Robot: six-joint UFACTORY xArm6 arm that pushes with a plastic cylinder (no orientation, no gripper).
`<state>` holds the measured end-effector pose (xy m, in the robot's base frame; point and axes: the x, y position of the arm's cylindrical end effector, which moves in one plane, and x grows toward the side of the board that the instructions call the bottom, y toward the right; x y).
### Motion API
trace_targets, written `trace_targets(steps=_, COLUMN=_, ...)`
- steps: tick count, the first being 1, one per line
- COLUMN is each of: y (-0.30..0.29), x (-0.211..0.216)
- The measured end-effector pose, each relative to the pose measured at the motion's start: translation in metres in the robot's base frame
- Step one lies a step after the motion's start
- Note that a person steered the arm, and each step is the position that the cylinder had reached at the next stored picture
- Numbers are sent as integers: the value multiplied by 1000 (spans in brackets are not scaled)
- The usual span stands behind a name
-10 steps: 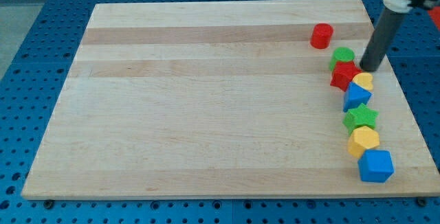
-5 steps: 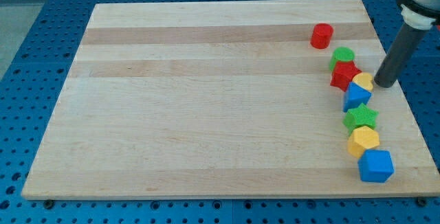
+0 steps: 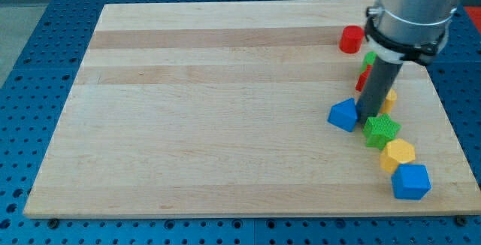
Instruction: Push the blue triangle diagonally to the yellow heart
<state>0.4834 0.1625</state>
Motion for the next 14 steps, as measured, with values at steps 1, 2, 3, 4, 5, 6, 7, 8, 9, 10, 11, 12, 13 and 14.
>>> trace_targets(steps=1, y=-29, x=0)
trace_targets(steps=2, y=-35, x=0)
trace_targets(steps=3, y=-14, x=7)
trace_targets(steps=4, y=49, x=11)
trace_targets(steps=5, y=55, x=11)
trace_targets(steps=6, y=61, x=11)
trace_targets(steps=7, y=61, x=6)
trace_targets(steps=8, y=57, x=-13)
trace_targets(steps=9, y=25, x=-24)
trace_targets(steps=10, y=-10, x=-24)
trace_targets(steps=11, y=-23, x=-24)
trace_targets(steps=12, y=-18, x=-24)
trace_targets(steps=13, y=21, x=-17)
trace_targets(steps=14, y=48, x=2)
